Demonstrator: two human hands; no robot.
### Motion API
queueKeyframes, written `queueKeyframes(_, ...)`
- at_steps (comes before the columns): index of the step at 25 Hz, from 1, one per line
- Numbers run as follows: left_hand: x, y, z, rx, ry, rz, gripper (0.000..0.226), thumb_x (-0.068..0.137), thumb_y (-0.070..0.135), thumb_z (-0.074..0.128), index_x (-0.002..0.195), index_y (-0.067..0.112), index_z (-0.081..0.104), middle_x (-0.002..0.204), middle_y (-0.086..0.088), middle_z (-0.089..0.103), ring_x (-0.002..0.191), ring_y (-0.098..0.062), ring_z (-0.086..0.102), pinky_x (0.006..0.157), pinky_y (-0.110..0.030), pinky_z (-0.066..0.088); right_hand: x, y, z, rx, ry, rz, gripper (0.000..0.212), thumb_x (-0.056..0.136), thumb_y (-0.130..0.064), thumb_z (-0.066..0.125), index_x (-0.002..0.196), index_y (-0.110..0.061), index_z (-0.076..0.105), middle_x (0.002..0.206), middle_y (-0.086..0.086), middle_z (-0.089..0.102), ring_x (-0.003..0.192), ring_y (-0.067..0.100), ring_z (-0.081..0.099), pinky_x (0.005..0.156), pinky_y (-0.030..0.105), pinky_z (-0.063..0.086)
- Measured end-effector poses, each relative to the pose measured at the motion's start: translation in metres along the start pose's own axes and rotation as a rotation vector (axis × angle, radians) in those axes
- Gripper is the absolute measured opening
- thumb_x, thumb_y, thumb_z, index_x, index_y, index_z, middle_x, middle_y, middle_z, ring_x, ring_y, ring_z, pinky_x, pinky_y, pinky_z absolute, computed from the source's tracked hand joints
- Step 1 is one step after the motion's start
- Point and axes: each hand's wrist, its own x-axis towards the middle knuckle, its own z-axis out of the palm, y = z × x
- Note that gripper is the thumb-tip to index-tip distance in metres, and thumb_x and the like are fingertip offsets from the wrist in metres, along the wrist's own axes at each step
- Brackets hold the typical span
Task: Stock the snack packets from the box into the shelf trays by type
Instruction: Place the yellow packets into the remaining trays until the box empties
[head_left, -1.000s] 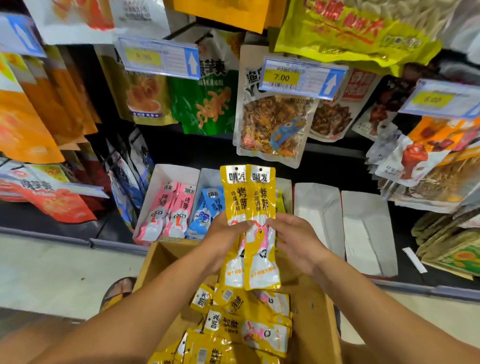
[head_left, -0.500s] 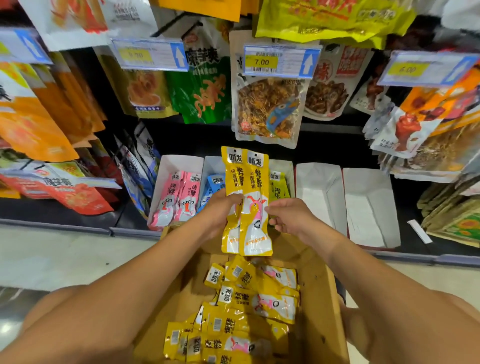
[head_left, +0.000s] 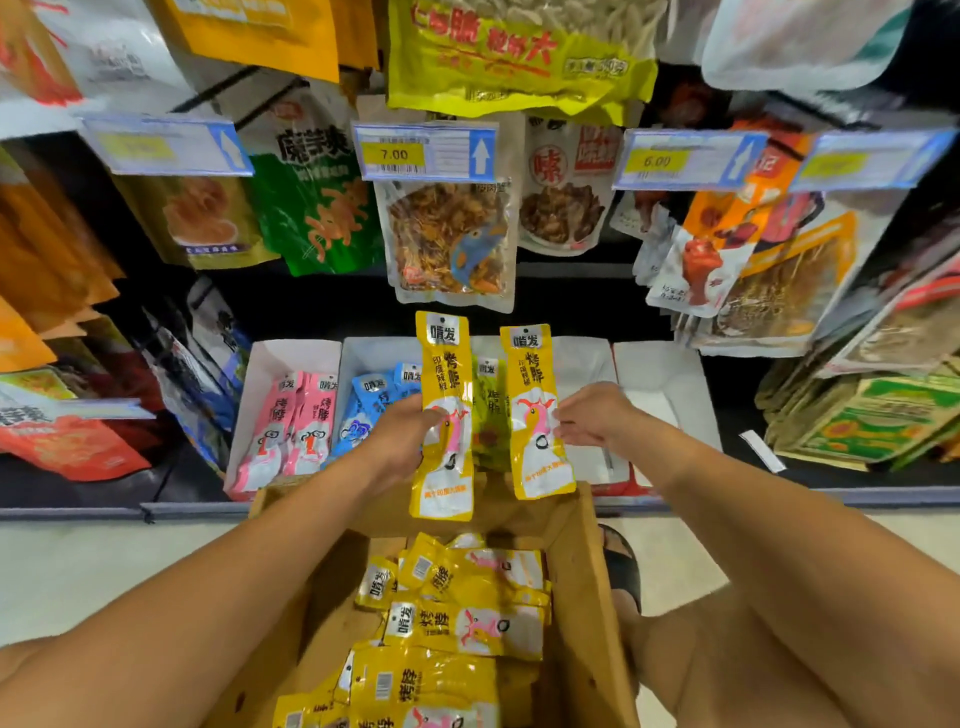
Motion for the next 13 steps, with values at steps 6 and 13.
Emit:
queueKeyframes(6, 0.045, -0.033, 0.031, 0.007, -0.029, 0.004, 0.013, 0.106, 0.02, 0.053, 0.104, 0.014, 0.065, 0.102, -0.001, 0.071, 0.098, -0.024, 0.066, 0.083, -0.032, 0.052, 0.073, 0.028, -0.05, -0.1, 0.125, 0.057, 0.012, 0.087, 0.005, 0.066, 0.093, -0.005, 0.064, 0.089, 0.014, 0.068, 0.077, 0.021, 0.069, 0.064, 0.028, 0.06)
queueKeyframes(13, 0.094, -0.079, 0.028, -0.031, 0.062, 0.04, 0.02, 0.107, 0.018, 0.051, 0.107, 0.007, 0.068, 0.074, 0.005, 0.074, 0.06, -0.004, 0.068, 0.051, -0.018, 0.05, 0.172, 0.057, -0.026, -0.552, 0.152, 0.051, 0.022, 0.102, -0.029, 0.051, 0.087, -0.013, 0.052, 0.092, 0.002, 0.062, 0.101, 0.023, 0.069, 0.082, 0.027, 0.057)
